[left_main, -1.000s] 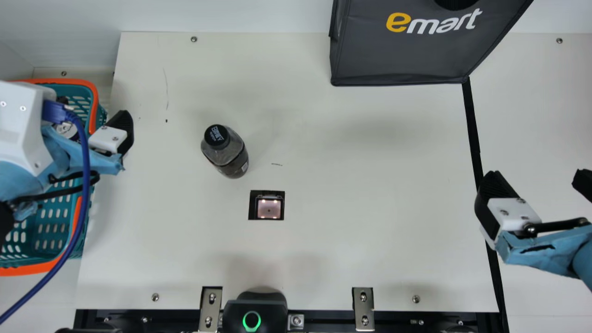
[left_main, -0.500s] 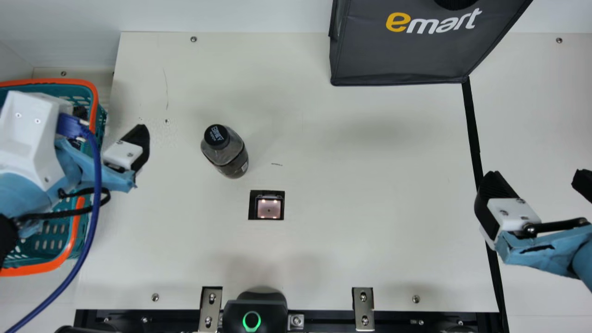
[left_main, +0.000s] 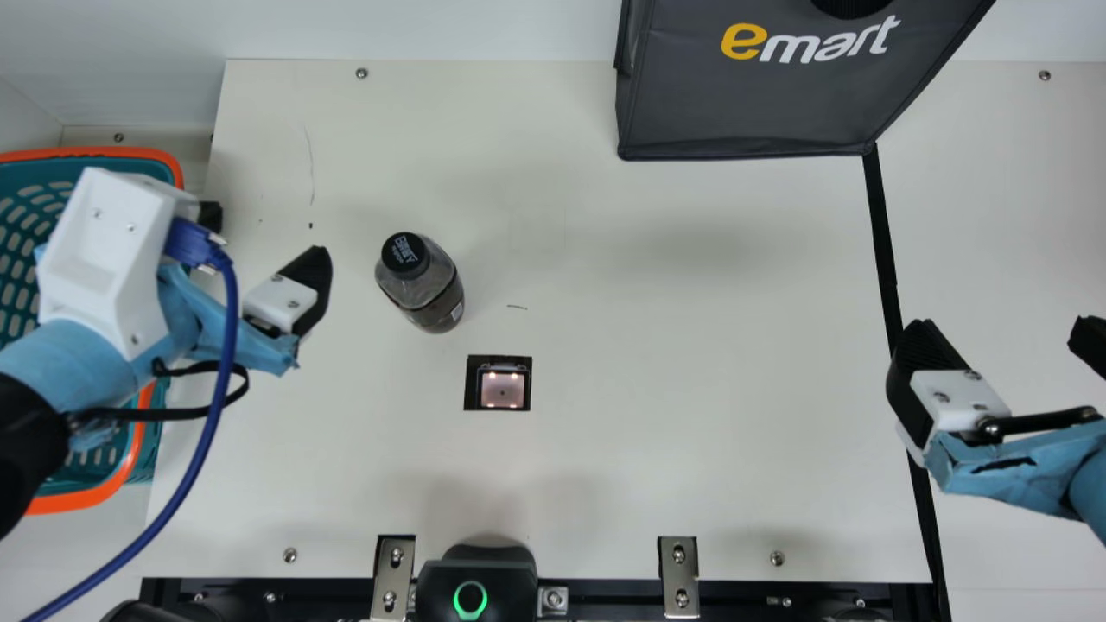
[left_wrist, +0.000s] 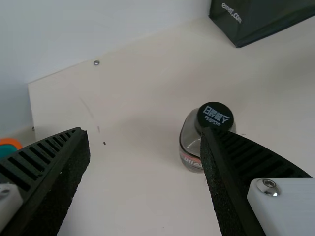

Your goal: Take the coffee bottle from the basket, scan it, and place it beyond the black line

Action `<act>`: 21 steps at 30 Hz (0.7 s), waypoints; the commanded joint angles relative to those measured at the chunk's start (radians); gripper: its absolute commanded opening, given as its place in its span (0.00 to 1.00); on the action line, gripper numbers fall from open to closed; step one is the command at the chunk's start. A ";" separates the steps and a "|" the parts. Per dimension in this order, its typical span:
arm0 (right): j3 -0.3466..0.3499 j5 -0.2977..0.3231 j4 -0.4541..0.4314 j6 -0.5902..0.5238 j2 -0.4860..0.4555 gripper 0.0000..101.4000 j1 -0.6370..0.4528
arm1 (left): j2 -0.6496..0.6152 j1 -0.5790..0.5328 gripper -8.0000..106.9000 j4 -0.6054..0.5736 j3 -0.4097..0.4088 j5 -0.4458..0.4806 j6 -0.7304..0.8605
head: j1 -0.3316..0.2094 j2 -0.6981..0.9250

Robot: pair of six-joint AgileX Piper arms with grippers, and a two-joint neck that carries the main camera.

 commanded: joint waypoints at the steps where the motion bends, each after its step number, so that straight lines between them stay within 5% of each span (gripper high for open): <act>1: 0.000 0.000 0.000 0.000 0.000 0.90 0.000 | 0.009 -0.025 0.85 0.005 -0.008 0.007 -0.015 | -0.026 0.000; 21: 0.000 0.000 0.000 0.000 0.000 0.90 0.000 | 0.150 -0.159 0.85 0.076 -0.096 0.072 -0.143 | -0.026 0.000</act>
